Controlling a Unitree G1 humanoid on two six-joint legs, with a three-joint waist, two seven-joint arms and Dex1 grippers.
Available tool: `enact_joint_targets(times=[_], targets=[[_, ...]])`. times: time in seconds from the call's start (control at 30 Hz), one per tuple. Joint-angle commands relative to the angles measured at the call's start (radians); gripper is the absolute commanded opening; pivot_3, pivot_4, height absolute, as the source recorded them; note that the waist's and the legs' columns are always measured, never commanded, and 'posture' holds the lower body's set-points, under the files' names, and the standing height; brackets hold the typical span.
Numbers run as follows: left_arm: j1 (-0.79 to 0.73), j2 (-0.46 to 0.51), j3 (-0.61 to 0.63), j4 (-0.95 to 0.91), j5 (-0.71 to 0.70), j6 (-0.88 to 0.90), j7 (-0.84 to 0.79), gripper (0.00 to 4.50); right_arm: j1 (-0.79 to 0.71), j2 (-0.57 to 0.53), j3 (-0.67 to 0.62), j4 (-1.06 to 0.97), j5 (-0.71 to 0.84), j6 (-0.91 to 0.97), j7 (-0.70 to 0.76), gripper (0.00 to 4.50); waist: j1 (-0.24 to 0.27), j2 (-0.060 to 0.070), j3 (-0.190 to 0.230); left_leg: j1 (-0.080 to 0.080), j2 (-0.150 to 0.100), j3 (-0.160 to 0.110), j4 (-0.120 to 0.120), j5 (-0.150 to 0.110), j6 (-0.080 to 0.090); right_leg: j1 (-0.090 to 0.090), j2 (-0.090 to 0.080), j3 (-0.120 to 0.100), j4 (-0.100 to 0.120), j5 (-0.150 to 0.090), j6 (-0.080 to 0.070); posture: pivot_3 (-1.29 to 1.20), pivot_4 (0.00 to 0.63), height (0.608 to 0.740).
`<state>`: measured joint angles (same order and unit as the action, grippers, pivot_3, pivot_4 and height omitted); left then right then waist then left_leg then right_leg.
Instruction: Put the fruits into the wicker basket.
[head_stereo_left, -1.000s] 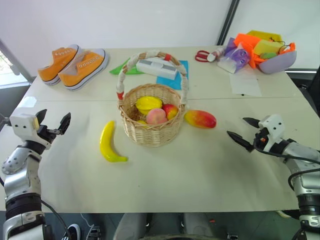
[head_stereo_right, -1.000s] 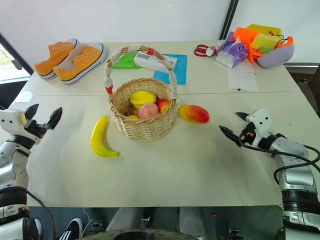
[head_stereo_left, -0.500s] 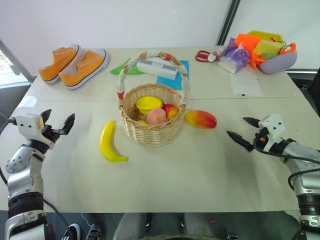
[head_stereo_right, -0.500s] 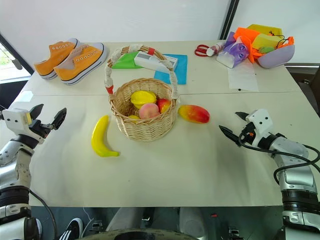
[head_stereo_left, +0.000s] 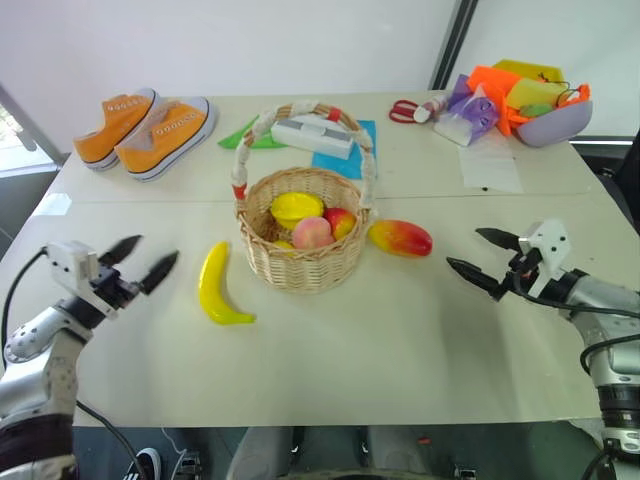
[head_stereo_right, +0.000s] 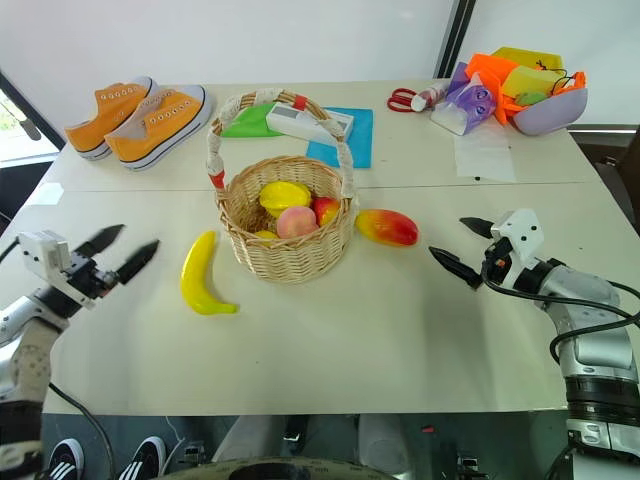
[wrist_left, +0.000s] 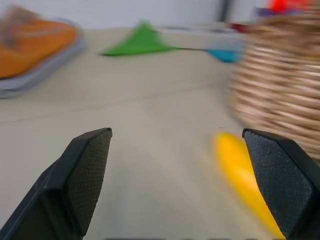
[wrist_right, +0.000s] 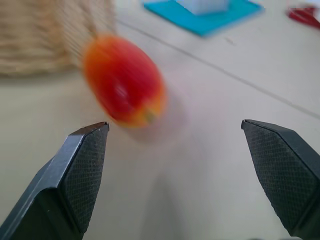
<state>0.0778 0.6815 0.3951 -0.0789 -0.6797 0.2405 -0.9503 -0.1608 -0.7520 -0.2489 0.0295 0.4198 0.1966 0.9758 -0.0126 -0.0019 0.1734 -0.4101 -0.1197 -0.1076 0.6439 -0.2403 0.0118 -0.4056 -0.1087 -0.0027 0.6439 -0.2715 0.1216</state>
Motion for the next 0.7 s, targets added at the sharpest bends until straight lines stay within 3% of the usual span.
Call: enact_joint_targets(times=[0.03,0.23,0.37,0.7], targets=[[0.055,0.059,0.013,-0.225,-0.127,0.120,-0.054,4.50,-0.048,-0.011,0.026,-0.080,0.027,0.052,0.009,4.43,0.002,0.000,0.000,0.000,0.000,0.000,0.000,0.000,0.000,0.000,0.000,0.000,0.000,-0.001,-0.002,0.00,0.150,0.740],[0.090,0.034,-0.089,-0.500,-0.113,0.183,0.058,4.50,-0.180,0.010,0.158,-0.003,-0.088,0.068,-0.024,4.43,0.003,0.000,0.000,0.000,0.000,0.001,0.000,0.000,0.000,0.000,0.000,0.000,-0.001,-0.001,-0.003,0.00,0.150,0.740],[0.082,-0.018,-0.139,-0.553,-0.065,0.164,0.126,4.50,-0.228,0.031,0.198,0.046,-0.109,0.060,-0.011,4.43,0.005,0.000,0.000,0.000,0.000,0.001,-0.001,0.000,0.000,0.000,0.000,0.000,-0.002,-0.001,-0.003,0.00,0.150,0.740],[0.112,-0.028,-0.172,-0.616,-0.055,0.160,0.147,4.50,-0.325,0.068,0.264,0.222,-0.200,0.006,-0.018,4.43,0.003,0.000,0.000,0.000,0.001,0.001,-0.001,0.000,0.000,0.000,0.001,0.000,-0.003,-0.001,-0.003,0.00,0.150,0.740]])
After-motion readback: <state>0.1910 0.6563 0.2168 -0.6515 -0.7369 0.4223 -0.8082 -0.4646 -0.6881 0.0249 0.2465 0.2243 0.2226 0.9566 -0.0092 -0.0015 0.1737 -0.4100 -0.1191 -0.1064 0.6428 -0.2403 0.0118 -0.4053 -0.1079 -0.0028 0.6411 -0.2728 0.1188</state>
